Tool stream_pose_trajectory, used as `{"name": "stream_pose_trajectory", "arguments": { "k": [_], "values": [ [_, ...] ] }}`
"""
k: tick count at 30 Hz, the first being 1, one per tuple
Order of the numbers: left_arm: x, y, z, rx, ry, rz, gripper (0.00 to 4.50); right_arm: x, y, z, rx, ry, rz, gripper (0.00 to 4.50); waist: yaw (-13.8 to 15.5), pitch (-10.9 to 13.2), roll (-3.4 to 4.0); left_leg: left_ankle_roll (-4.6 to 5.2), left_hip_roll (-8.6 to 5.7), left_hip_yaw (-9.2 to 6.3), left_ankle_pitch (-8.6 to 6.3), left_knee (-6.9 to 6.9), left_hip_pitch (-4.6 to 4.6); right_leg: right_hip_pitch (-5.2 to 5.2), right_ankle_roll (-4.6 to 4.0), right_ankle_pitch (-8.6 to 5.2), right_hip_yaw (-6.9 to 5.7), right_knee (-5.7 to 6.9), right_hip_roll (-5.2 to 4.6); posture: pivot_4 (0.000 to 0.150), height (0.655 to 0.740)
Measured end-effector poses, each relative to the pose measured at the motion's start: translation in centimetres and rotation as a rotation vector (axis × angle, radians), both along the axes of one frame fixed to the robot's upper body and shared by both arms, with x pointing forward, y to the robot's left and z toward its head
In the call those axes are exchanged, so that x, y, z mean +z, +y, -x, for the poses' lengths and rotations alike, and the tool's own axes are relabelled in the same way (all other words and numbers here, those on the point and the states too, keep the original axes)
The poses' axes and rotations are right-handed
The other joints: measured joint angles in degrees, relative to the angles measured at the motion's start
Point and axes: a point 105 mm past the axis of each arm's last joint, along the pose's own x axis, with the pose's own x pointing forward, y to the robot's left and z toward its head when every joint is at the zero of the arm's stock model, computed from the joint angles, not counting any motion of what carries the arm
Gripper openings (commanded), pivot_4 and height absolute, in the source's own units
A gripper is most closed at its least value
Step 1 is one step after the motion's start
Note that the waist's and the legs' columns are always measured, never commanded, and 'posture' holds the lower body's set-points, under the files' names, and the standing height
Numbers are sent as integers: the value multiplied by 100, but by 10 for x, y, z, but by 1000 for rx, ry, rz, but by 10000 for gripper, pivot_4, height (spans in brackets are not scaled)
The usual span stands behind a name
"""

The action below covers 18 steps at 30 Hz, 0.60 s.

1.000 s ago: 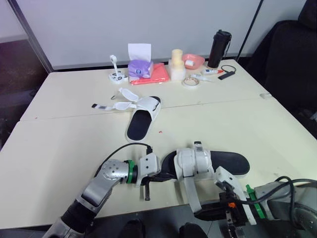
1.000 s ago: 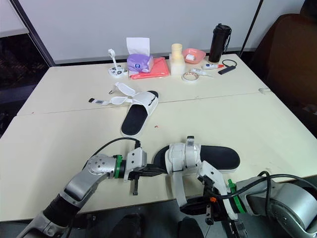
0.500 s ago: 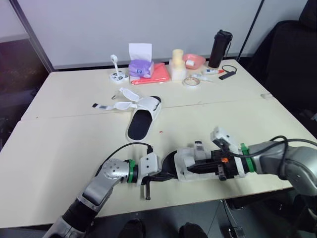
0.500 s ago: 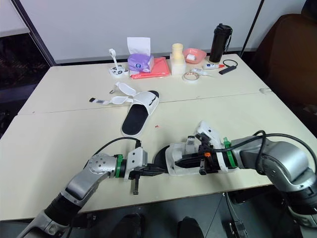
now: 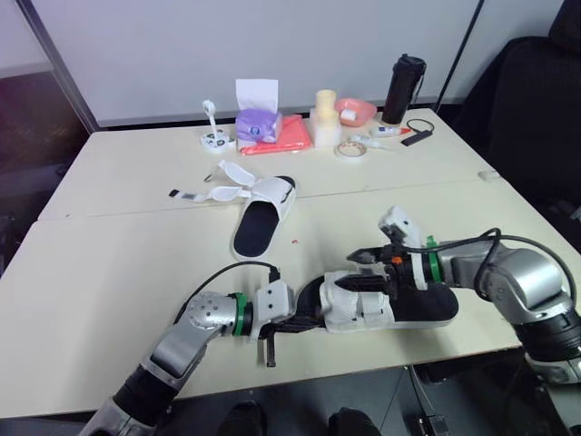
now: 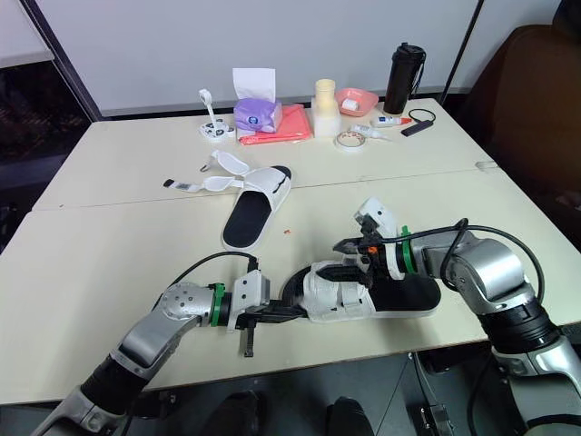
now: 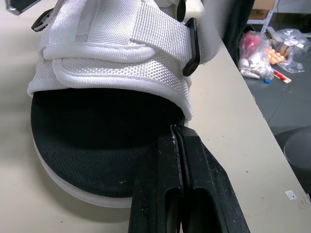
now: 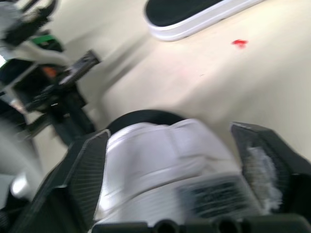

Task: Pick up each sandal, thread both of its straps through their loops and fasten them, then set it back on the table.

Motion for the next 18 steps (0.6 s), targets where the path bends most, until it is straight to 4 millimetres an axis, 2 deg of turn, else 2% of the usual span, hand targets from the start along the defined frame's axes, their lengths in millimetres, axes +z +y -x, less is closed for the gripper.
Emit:
{"name": "stream_pose_trajectory", "arguments": {
  "k": [6, 11, 14, 18],
  "values": [
    [0, 0, 0, 0, -1, 0, 0, 6, 1, -4, -3, -13, -16, 40747, 1, 0, 1, 0, 0, 0, 0, 0, 0, 0, 0, 0, 0, 0, 0, 1500, 7400],
    [0, 0, 0, -1, -1, 0, 0, 24, -12, -1, 13, -118, 45, 40747, 6, 1, 2, 0, 0, 0, 0, 0, -1, -1, 1, 0, -1, -1, 0, 1500, 7400],
    [1, 0, 1, -3, -4, -1, 0, 30, -19, 16, 72, -261, 149, 40747, 5, 1, 2, 0, -1, 1, 0, -3, -4, -3, 3, 0, -1, -1, 0, 1500, 7400],
    [0, 1, 1, 0, -2, -2, 0, 21, -15, 51, 230, -432, 304, 40747, 1, 0, 4, 0, 0, 1, 0, -3, -2, -3, 5, -1, -2, 1, 0, 1500, 7400]
  ]
}}
